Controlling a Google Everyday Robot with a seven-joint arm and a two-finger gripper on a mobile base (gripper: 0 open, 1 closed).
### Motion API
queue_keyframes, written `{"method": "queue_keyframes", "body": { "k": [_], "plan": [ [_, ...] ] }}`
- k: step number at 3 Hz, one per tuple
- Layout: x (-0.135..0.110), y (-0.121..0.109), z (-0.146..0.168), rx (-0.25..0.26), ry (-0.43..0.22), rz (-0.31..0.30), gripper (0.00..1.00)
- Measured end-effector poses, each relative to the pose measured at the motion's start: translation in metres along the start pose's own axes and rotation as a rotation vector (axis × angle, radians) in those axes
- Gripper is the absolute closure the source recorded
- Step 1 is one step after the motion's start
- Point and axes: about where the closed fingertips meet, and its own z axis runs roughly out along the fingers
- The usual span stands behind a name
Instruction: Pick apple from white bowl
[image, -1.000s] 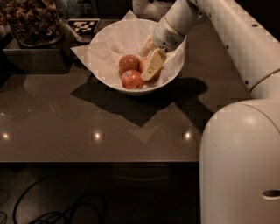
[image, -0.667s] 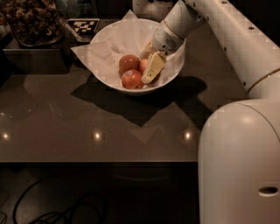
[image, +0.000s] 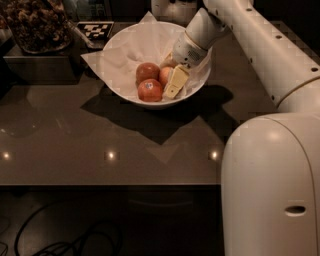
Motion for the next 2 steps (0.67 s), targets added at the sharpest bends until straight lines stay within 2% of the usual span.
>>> {"method": "queue_keyframes", "body": {
  "k": [1,2],
  "plan": [
    [0.0023,-0.0029,0.0042,-0.003,-0.002,-0.022,0.44],
    [0.0048,-0.0042,0.002,0.008,-0.007,-0.038,0.68]
  ]
}}
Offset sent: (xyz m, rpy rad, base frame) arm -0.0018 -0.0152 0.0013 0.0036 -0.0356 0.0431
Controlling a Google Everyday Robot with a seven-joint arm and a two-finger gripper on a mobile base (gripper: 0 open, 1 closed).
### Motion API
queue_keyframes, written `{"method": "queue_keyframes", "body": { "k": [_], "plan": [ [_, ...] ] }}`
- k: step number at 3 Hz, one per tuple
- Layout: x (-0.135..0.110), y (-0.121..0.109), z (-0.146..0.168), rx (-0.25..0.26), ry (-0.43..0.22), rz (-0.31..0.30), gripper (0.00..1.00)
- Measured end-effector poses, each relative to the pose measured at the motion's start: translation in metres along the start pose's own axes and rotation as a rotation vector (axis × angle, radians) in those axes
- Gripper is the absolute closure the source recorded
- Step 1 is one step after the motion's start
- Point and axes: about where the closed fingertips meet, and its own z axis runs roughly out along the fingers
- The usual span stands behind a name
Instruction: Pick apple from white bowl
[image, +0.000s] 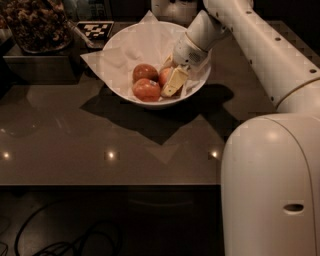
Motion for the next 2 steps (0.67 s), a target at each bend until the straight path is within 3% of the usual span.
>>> {"method": "queue_keyframes", "body": {
  "k": [1,2],
  "plan": [
    [0.0022,0.0006,-0.004,0.013,-0.001,-0.011,0.91],
    [0.0022,0.0006,-0.004,0.013,-0.001,-0.011,1.0]
  ]
}}
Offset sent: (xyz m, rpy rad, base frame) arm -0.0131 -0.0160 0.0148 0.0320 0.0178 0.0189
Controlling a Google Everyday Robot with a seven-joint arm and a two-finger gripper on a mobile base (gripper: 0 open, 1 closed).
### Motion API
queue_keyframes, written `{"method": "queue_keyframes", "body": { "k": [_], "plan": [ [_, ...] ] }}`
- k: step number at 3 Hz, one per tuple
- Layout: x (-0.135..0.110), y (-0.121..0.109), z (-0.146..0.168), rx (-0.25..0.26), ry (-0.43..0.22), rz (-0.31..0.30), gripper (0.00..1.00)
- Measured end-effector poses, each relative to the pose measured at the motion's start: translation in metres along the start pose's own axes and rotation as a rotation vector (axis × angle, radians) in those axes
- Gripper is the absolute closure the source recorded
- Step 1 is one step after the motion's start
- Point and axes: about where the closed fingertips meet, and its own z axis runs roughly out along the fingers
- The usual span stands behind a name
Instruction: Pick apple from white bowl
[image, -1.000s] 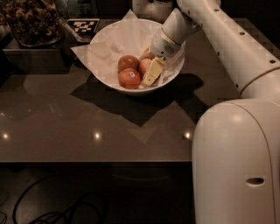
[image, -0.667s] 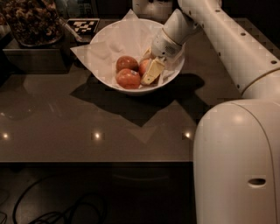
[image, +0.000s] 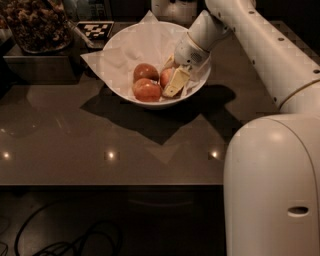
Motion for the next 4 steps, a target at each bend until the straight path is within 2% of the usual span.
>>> {"method": "queue_keyframes", "body": {
  "k": [1,2,3,4],
  "plan": [
    [-0.008,0.005,-0.004,-0.024,-0.045,-0.006,1.0],
    [-0.053,0.023,-0.03,-0.088,-0.215,-0.049,1.0],
    [-0.085,0.035,-0.054,-0.108,-0.332,-0.067,1.0],
    [-0.095,0.046,-0.071,-0.122,-0.385,-0.039,1.0]
  ]
}}
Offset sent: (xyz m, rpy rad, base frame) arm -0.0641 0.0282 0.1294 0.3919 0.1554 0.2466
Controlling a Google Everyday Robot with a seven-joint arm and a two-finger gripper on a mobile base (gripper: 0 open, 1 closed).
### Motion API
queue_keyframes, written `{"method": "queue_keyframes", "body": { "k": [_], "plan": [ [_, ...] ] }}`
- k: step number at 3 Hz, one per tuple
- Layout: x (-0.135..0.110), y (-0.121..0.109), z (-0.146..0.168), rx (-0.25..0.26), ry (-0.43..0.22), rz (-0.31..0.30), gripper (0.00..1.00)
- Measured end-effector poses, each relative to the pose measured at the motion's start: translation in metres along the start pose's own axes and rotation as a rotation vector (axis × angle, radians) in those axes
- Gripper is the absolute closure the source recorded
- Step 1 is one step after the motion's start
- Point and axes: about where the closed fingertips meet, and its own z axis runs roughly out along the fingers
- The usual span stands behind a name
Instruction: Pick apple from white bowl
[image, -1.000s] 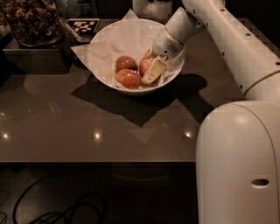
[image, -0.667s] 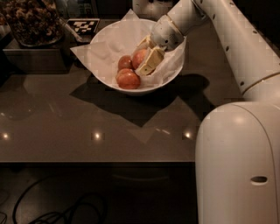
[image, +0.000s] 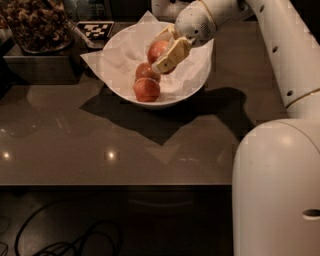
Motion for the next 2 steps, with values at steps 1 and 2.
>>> {"method": "queue_keyframes", "body": {
  "k": [1,2],
  "plan": [
    [-0.0025,0.013,-0.0072,-0.008,-0.01,0.044,1.0],
    [-0.0032,0.0209,-0.0054,-0.031,-0.025,0.062,1.0]
  ]
}}
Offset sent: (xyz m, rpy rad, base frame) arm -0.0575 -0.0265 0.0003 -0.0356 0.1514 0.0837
